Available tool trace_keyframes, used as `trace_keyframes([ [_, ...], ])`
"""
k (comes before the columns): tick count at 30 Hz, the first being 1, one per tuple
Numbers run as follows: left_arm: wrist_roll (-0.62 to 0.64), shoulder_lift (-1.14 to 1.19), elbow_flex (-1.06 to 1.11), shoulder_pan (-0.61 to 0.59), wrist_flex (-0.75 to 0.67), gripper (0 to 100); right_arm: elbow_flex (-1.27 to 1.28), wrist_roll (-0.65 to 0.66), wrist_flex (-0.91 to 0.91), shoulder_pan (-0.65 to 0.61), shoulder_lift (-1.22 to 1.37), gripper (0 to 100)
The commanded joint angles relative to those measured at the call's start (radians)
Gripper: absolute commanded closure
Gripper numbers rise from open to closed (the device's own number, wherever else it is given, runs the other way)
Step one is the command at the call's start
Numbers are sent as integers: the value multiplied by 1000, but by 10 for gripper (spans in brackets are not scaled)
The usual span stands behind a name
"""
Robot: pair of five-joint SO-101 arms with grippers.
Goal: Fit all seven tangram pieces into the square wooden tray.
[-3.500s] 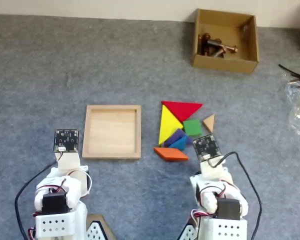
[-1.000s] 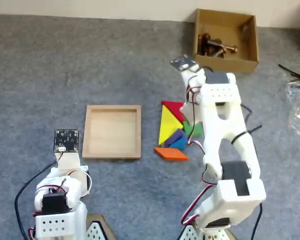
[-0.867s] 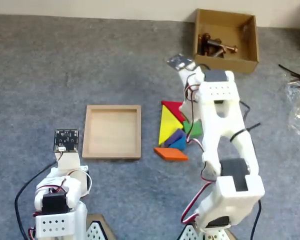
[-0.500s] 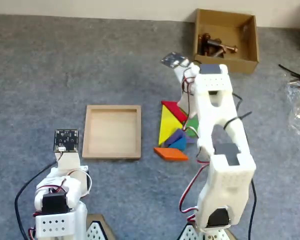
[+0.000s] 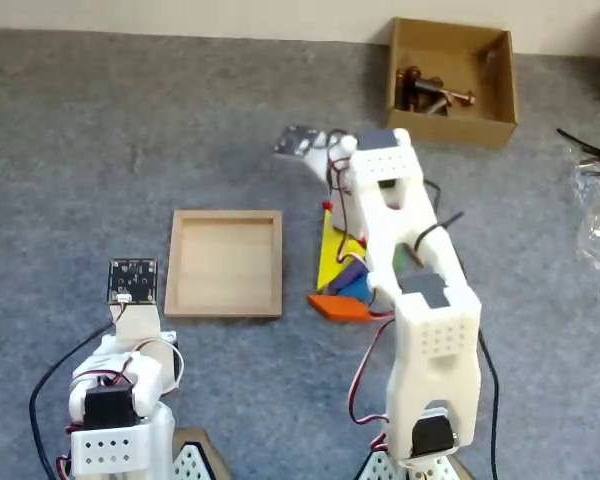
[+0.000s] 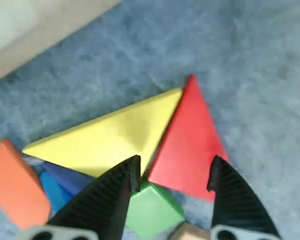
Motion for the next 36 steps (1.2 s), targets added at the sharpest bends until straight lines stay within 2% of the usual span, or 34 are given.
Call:
trace_keyframes([
  [1,3,7,21,-8,8,995,-65,48,-10,1,12,782],
  [14,3,7,21,-8,8,995,-67,51,-21,10,42,782],
  [25,3,7,21,-8,8,995,-59,52,-119,48,44,782],
  [28,3,7,21,-8,8,995,-56,100,-114,48,45,782],
  [36,3,7,21,-8,8,995,-65,103,-99,44,180,782],
])
